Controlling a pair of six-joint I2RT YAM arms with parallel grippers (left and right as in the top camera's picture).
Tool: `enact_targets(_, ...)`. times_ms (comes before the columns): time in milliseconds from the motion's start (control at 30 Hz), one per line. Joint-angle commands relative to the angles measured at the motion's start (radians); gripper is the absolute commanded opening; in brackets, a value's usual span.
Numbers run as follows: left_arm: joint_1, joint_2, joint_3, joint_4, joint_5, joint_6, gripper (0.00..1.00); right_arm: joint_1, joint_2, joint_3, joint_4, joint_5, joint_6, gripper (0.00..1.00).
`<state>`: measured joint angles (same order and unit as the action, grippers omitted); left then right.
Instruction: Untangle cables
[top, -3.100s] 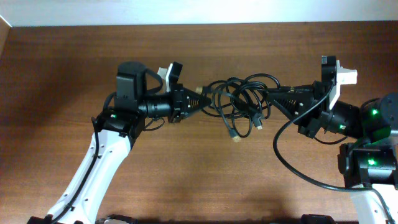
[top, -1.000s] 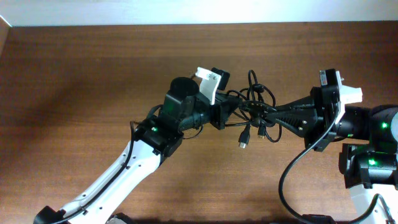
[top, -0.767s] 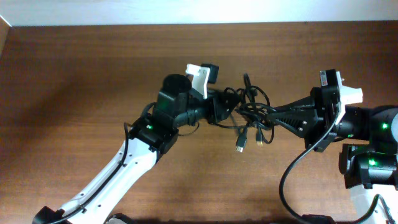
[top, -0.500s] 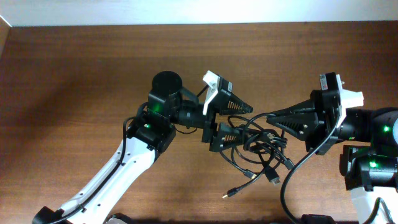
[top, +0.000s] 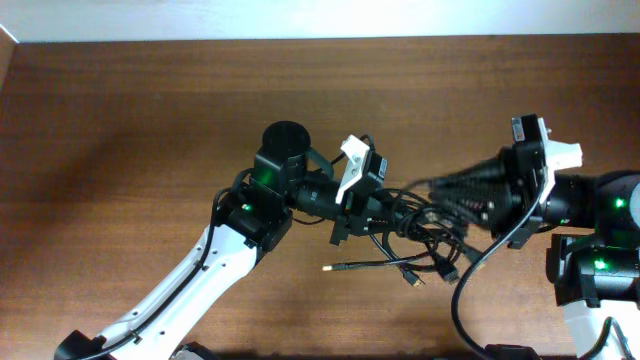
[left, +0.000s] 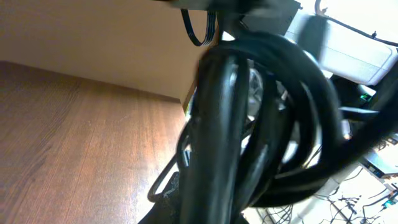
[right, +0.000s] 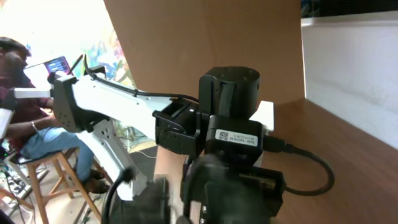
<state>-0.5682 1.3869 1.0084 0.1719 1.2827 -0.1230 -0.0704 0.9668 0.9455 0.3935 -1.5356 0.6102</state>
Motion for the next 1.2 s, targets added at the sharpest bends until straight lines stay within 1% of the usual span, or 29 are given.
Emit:
enact_targets(0,0.054,0.003,0.004,0.010,-0.087,-0.082,0.00,-0.002,-0.010,0.018,0.003,0.036,0.063,0.97)
enact_targets(67,0.104,0.003,0.004,0.006,-0.193,-0.202,0.00,-0.002,-0.007,0.018,0.001,0.083,0.164,0.99)
enact_targets(133,0.154,0.003,0.004,-0.031,-0.282,-0.278,0.00,-0.002,0.014,0.018,-0.024,0.139,0.283,0.99)
enact_targets(167,0.167,0.003,0.004,-0.092,-0.365,-0.322,0.00,-0.002,0.031,0.018,-0.102,0.165,0.305,0.99)
enact_targets(233,0.167,0.003,0.004,-0.156,-0.457,-0.373,0.00,-0.002,0.056,0.018,-0.196,0.171,0.304,0.99)
enact_targets(300,0.167,0.003,0.004,-0.163,-0.469,-0.386,0.00,0.002,0.061,0.018,-0.212,0.172,0.303,0.99)
enact_targets(333,0.162,0.003,0.004,-0.156,-0.468,-0.389,0.00,0.026,0.061,0.018,-0.228,0.188,0.270,0.99)
enact_targets(400,0.116,0.003,0.004,-0.106,-0.461,-0.388,0.00,0.077,0.062,0.018,-0.343,0.263,0.165,0.98)
enact_targets(433,0.079,0.003,0.004,-0.069,-0.462,-0.370,0.00,0.099,0.063,0.018,-0.385,0.292,0.121,0.99)
enact_targets(467,0.024,0.003,0.004,-0.029,-0.478,-0.315,0.00,0.124,0.063,0.018,-0.394,0.299,0.078,0.99)
enact_targets(567,-0.019,0.003,0.004,0.018,-0.495,-0.305,0.00,0.129,0.063,0.018,-0.397,0.292,0.073,0.99)
enact_targets(633,-0.023,0.003,0.004,0.030,-0.494,-0.306,0.00,0.143,0.063,0.018,-0.423,0.299,0.024,0.99)
enact_targets(733,-0.025,0.002,0.004,0.024,-0.487,-0.306,0.00,0.140,0.063,0.018,-0.472,0.412,-0.036,0.99)
enact_targets(800,-0.025,0.002,0.004,0.022,-0.487,-0.306,0.00,0.140,0.063,0.018,-0.560,0.551,-0.119,0.99)
enact_targets(933,-0.025,0.002,0.004,0.023,-0.488,-0.306,0.00,0.140,0.063,0.018,-0.598,0.773,-0.270,0.99)
enact_targets(1000,-0.025,0.002,0.004,0.029,-0.487,-0.306,0.00,0.140,0.063,0.018,-0.654,0.833,-0.319,0.84)
enact_targets(1033,-0.025,0.002,0.004,0.034,-0.487,-0.306,0.00,0.140,0.063,0.018,-0.666,0.841,-0.319,0.73)
enact_targets(1067,-0.025,0.002,0.004,0.036,-0.488,-0.306,0.00,0.140,0.063,0.018,-0.667,0.841,-0.319,0.55)
enact_targets(1100,-0.025,0.002,0.004,0.037,-0.499,-0.306,0.00,0.140,0.063,0.018,-0.668,0.841,-0.319,0.41)
enact_targets(1133,-0.025,0.002,0.004,0.037,-0.506,-0.306,0.00,0.141,0.063,0.018,-0.672,0.841,-0.319,0.34)
enact_targets(1167,-0.025,0.002,0.004,0.038,-0.506,-0.306,0.00,0.140,0.063,0.018,-0.685,0.841,-0.319,0.30)
